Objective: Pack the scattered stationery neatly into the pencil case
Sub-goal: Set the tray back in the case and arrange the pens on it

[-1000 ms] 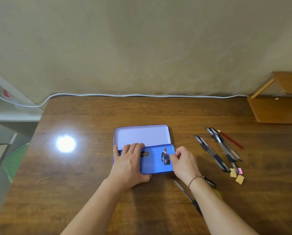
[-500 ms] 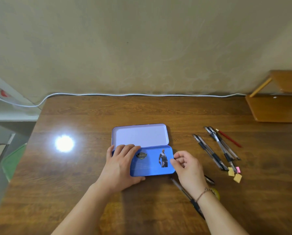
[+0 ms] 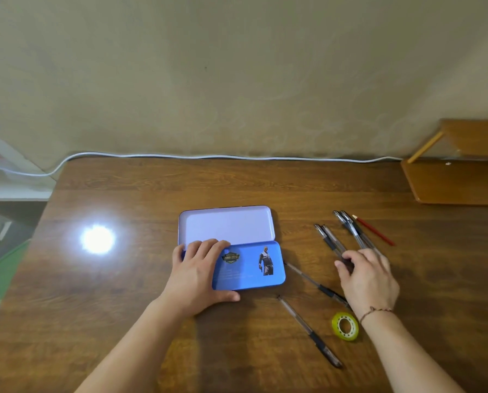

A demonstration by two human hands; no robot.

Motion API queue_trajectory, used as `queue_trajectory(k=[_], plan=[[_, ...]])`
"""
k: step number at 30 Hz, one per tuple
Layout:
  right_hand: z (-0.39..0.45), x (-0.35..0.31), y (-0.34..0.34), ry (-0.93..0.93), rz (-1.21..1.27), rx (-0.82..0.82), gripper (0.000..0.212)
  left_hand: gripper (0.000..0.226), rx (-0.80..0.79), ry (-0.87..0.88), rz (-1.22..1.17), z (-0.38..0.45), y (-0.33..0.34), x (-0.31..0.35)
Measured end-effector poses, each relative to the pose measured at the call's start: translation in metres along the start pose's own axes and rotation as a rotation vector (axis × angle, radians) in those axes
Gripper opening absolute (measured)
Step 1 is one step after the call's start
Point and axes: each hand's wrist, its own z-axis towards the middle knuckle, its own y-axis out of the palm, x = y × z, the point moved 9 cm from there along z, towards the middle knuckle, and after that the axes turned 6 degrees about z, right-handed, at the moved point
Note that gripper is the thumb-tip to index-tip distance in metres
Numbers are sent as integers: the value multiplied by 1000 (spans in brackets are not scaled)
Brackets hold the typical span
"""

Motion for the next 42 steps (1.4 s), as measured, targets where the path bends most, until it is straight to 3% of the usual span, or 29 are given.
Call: queue_trajectory(k=[5,8,12,19,25,28,32,37,42], plan=[[4,-2,3,41,6,-34,15,102,23,-11,32,9,-5,24],[3,-4,2,52,-34,-39,16,97,23,137,54,17,0,55],[1,-5,1,57,-51,-35,16,73,81,331,145,24,8,95],[4,-6,5,46,-85,-37,22,64,33,294,208,21,26,86],[3,-25,-9,-35,53,20,11,76,63,299,148,17,19,85],[-2,-70,-23,-220,208,90,9,70,265,131,-75,3,-14,56],[-32,-155,-3,-514,378,-11,8,55,542,-194,-303,-27,-40,-16],[-52,-215,46,-663,320,-109,21,49,411,-225,-335,-32,-28,-51],[-40,-217,50,-579,329,-91,25,33,361,-252,-351,-31,-20,-61]])
